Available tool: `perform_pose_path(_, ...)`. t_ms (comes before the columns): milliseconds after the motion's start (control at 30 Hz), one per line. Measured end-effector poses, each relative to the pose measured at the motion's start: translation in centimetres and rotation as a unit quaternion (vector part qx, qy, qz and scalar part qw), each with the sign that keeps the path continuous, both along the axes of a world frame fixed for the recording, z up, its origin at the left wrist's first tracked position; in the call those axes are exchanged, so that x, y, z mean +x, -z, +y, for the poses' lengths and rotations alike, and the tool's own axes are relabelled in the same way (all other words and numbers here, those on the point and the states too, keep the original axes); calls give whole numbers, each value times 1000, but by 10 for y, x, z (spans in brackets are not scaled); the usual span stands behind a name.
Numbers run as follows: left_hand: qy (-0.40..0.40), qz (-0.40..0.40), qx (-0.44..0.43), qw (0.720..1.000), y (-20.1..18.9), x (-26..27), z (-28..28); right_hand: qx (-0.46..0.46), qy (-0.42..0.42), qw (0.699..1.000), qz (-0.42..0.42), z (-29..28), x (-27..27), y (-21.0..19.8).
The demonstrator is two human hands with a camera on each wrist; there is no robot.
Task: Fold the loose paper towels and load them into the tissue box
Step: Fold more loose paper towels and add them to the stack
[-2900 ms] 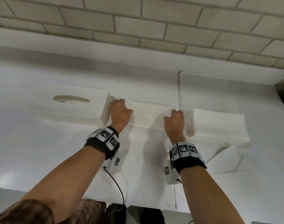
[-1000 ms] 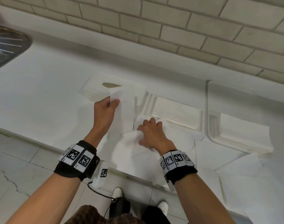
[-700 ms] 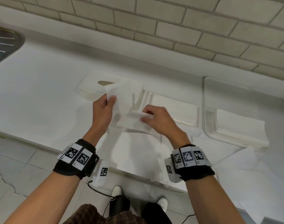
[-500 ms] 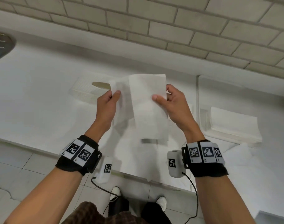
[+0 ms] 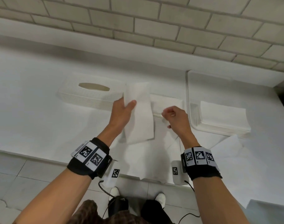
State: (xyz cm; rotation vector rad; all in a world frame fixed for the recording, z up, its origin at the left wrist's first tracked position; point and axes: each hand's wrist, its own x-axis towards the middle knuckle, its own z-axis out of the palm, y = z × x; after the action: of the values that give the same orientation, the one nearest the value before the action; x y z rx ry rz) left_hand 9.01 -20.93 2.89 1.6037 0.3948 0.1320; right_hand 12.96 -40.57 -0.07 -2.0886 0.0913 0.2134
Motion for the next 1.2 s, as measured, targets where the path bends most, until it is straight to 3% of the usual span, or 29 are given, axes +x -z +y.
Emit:
perform_pose_path(67,-18,12,-11,1000,0,0,10,-179,-39,983,31,-14,0,22)
perform_pose_path(167,-26,27,-41,998,1,-1,17,-287,-109,949,71,-18,-5,46)
perform_pose_path(467,-16,46,-60,997,14,-16,15,-306,-110,945,42,-13,1,50)
perform_pose_path(533,-17,49,-60,997,16,-17,16,-260,-97,960,32,-14,2,48)
perform_pose_path(633,-27,33,-63,997,16,-18,17,-97,-60,993,25,-15,1,30)
perform_pose_path(800,-30,-12,-66,997,10,-10,14,58,-104,993,21,-13,-3,-20)
perform_pose_path(1033,70,-1,-86,994,-2,2,-4,174,-94,980,2,16,3,-54)
perform_pose_path(1200,120,-6,-237,964,-7,0,-4,181,-47,981,-45,41,7,-50)
